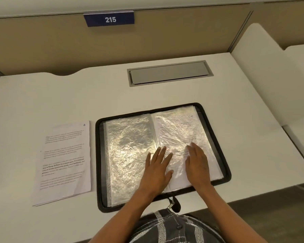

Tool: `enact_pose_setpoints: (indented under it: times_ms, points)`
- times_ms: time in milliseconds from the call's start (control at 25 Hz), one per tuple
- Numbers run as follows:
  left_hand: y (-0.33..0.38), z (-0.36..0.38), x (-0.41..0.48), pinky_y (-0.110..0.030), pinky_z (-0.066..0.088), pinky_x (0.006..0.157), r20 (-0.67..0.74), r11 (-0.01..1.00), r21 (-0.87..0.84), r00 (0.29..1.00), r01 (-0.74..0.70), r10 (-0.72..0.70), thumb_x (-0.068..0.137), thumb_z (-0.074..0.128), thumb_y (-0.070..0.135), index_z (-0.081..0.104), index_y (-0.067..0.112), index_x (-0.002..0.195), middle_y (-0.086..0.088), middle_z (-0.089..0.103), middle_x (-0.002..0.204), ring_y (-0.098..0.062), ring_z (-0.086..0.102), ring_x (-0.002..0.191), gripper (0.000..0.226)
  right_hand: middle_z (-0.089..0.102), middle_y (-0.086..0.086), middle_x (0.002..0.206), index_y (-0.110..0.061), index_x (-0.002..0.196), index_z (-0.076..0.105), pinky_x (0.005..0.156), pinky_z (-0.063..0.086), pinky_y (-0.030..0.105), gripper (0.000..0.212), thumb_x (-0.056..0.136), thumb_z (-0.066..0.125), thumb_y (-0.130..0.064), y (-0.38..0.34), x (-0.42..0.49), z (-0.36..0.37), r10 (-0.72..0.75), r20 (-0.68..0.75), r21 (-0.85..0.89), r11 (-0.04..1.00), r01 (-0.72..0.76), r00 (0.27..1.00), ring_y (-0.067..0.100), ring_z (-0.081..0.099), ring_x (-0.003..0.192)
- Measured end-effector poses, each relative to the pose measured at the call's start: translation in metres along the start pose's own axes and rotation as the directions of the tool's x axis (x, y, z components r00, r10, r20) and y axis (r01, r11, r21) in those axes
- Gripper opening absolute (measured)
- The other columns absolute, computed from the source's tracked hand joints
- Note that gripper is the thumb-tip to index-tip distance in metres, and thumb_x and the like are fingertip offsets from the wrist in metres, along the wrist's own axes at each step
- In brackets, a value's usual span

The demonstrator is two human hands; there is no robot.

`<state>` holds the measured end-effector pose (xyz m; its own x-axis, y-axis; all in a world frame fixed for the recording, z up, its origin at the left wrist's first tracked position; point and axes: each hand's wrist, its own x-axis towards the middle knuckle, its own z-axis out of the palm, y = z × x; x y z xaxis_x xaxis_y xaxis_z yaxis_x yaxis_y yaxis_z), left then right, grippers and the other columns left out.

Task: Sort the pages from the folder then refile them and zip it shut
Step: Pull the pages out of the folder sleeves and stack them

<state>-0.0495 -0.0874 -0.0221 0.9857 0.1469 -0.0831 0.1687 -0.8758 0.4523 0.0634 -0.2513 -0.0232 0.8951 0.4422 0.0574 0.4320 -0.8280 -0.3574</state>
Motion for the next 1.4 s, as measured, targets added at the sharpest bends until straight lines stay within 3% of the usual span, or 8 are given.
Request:
enact_pose_setpoints:
  times_ms: [240,480,600,760,960,1080,1160,1400]
  points:
    - [0.002,0.010,-0.009,-0.055,-0.002,0.127,0.002,0.990,0.092,0.994,0.111,-0.111,0.108,0.027,0.057,0.017,0.038,0.165,0.002,-0.002,0.175,-0.017,-0.013,0.160,0.061,0.059,0.018,0.132,-0.005,0.136,0.053,0.098,0.053,0.044,0.041,0.101,0.061,-0.026,0.025,0.017,-0.032,0.277,-0.036,-0.067,0.958,-0.279,0.960,0.033,0.057,0.122]
    - [0.009,0.008,-0.014,-0.058,-0.002,0.127,-0.010,0.985,0.101,0.990,0.143,-0.143,0.110,0.023,0.056,0.016,0.038,0.165,0.003,-0.003,0.175,-0.016,-0.015,0.160,0.058,0.069,0.012,0.103,-0.006,0.113,0.065,0.079,0.057,0.043,0.016,0.097,0.063,-0.004,0.037,0.027,-0.050,0.353,-0.093,0.180,0.926,-0.333,0.931,0.030,0.066,0.094]
    - [0.009,0.008,-0.014,-0.057,-0.005,0.127,0.001,0.986,0.097,0.990,0.139,-0.140,0.110,0.022,0.056,0.014,0.039,0.165,0.003,-0.006,0.175,-0.016,-0.018,0.159,0.059,0.069,0.006,0.080,-0.011,0.090,0.065,0.062,0.053,0.034,0.009,0.098,0.063,-0.007,0.037,0.028,-0.060,0.372,-0.114,0.125,0.925,-0.358,0.921,0.025,0.065,0.071]
    - [0.013,0.006,-0.011,-0.056,-0.005,0.127,-0.017,0.987,0.010,0.987,0.159,-0.159,0.108,0.025,0.055,0.019,0.037,0.165,0.002,0.000,0.175,-0.014,-0.014,0.159,0.060,0.065,0.001,0.081,-0.016,0.089,0.062,0.059,0.049,0.030,0.010,0.095,0.067,-0.010,0.028,0.024,-0.071,0.291,-0.156,0.108,0.955,-0.276,0.944,0.017,0.059,0.071]
    - [0.024,-0.024,0.004,-0.036,0.016,0.124,-0.167,0.904,-0.370,0.942,0.213,-0.290,0.108,0.043,0.051,0.043,0.031,0.155,0.007,0.038,0.162,-0.012,0.026,0.152,0.052,0.067,-0.008,0.087,-0.026,0.089,0.057,0.066,0.056,0.033,0.015,0.093,0.070,-0.020,-0.024,0.021,-0.084,0.196,-0.024,0.347,0.921,-0.176,0.980,0.012,0.066,0.082]
    - [0.030,-0.057,0.017,-0.027,0.044,0.104,-0.105,0.723,-0.632,0.892,0.281,-0.439,0.104,0.050,0.055,0.054,0.028,0.146,0.013,0.060,0.137,-0.006,0.056,0.126,0.050,0.068,-0.008,0.091,-0.027,0.094,0.057,0.074,0.056,0.035,0.011,0.095,0.068,-0.024,-0.065,0.012,-0.079,0.089,0.085,0.349,0.930,-0.114,0.992,0.013,0.067,0.087]
    - [0.027,-0.075,0.021,-0.020,0.050,0.085,-0.061,0.616,-0.724,0.861,0.311,-0.506,0.102,0.054,0.057,0.059,0.030,0.139,0.013,0.069,0.118,0.000,0.065,0.107,0.046,0.068,-0.007,0.091,-0.026,0.097,0.058,0.074,0.055,0.035,0.008,0.097,0.066,-0.026,-0.088,0.005,-0.074,0.005,0.144,0.338,0.940,-0.053,0.990,0.013,0.067,0.086]
    - [0.000,-0.098,0.008,-0.016,0.051,0.067,-0.138,0.603,-0.741,0.813,0.295,-0.566,0.100,0.068,0.032,0.075,0.026,0.097,0.011,0.076,0.085,-0.003,0.071,0.078,0.010,0.068,-0.007,0.101,-0.026,0.103,0.058,0.082,0.053,0.036,0.006,0.098,0.062,-0.026,-0.132,-0.006,-0.070,-0.235,0.294,0.451,0.889,0.082,0.927,0.014,0.065,0.096]
